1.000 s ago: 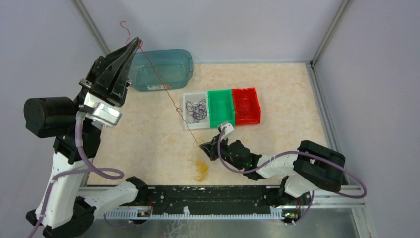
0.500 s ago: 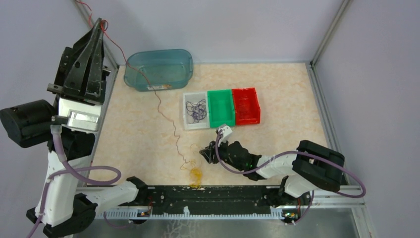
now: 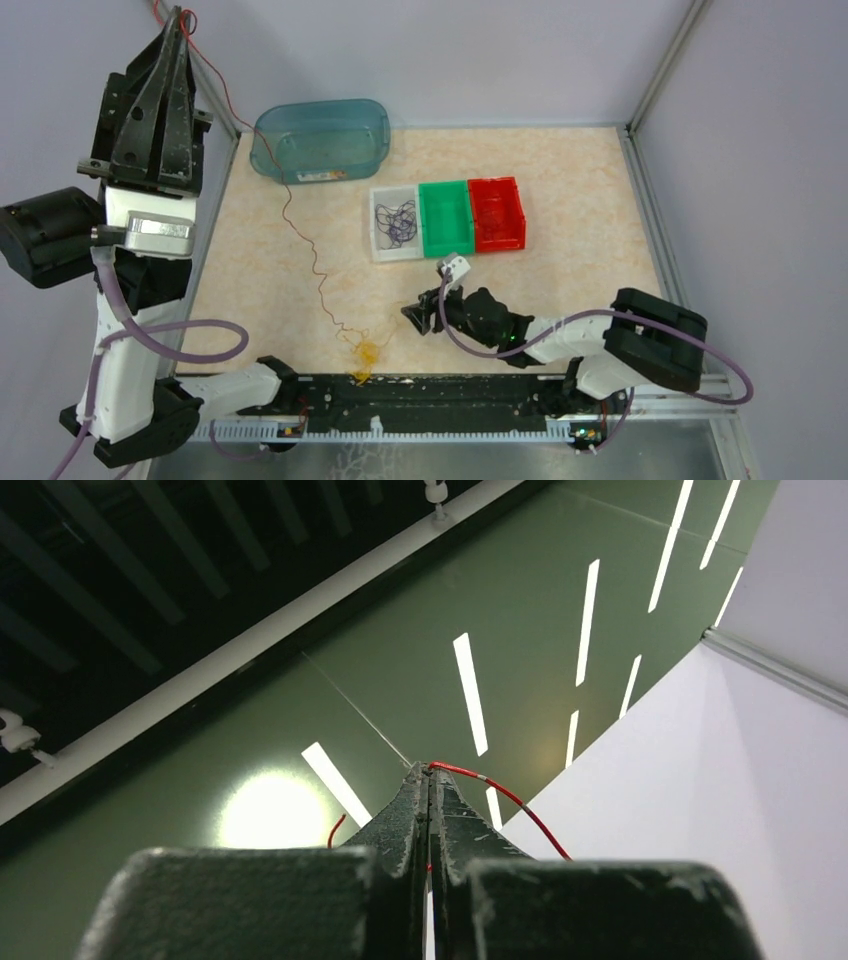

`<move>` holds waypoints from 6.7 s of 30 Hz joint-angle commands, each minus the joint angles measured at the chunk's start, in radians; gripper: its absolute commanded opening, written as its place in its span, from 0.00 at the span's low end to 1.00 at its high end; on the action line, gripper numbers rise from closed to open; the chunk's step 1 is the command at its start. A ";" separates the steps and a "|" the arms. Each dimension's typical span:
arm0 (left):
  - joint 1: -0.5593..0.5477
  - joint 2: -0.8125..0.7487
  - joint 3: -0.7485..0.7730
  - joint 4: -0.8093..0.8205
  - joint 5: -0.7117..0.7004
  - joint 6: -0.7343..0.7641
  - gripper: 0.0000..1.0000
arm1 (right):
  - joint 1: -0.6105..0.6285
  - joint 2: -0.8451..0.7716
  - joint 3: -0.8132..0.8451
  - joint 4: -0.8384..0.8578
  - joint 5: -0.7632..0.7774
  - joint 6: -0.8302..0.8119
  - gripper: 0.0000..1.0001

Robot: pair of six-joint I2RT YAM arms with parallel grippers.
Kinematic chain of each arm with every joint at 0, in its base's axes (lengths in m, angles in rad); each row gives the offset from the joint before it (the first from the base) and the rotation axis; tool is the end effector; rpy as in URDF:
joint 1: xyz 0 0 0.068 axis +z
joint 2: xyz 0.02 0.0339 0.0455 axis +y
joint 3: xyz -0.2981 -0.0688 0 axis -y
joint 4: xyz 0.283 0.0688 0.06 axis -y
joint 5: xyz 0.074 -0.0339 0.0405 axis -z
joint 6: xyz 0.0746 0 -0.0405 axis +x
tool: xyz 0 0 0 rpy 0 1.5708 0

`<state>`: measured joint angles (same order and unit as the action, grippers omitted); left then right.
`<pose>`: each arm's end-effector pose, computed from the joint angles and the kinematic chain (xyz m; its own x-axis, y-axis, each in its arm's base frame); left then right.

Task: Untangle the cables

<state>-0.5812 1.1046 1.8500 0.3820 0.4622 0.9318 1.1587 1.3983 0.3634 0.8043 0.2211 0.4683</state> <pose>0.0767 -0.0902 0.7430 0.9731 0.2204 0.0675 -0.2176 0.7816 0.5846 0.1383 0.2755 0.1609 -0.4466 0.0778 -0.8913 -0.6801 0.6178 0.3947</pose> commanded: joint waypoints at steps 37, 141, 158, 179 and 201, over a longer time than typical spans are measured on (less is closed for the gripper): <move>-0.003 0.100 0.122 0.038 -0.009 -0.030 0.00 | -0.076 0.150 0.237 -0.158 -0.127 -0.272 0.00; -0.167 -0.143 -0.464 -0.457 0.044 -0.096 0.00 | -0.461 -0.351 0.537 -0.347 -0.468 0.073 0.00; -0.293 -0.028 -0.825 -0.616 -0.245 -0.049 0.70 | -0.635 -0.389 0.571 -0.319 -0.361 0.350 0.00; -0.067 -0.073 -0.499 -0.993 -0.004 -0.147 1.00 | -0.884 -0.172 0.738 -0.751 -0.105 -0.134 0.00; 0.091 -0.089 -0.488 -0.943 0.008 -0.166 1.00 | -0.907 0.220 0.803 -0.825 -0.162 0.142 0.00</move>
<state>-0.4965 1.0386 1.3441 -0.5907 0.4480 0.7780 0.2569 1.5841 1.1229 0.0032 0.0685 0.5392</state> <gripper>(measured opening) 0.998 0.009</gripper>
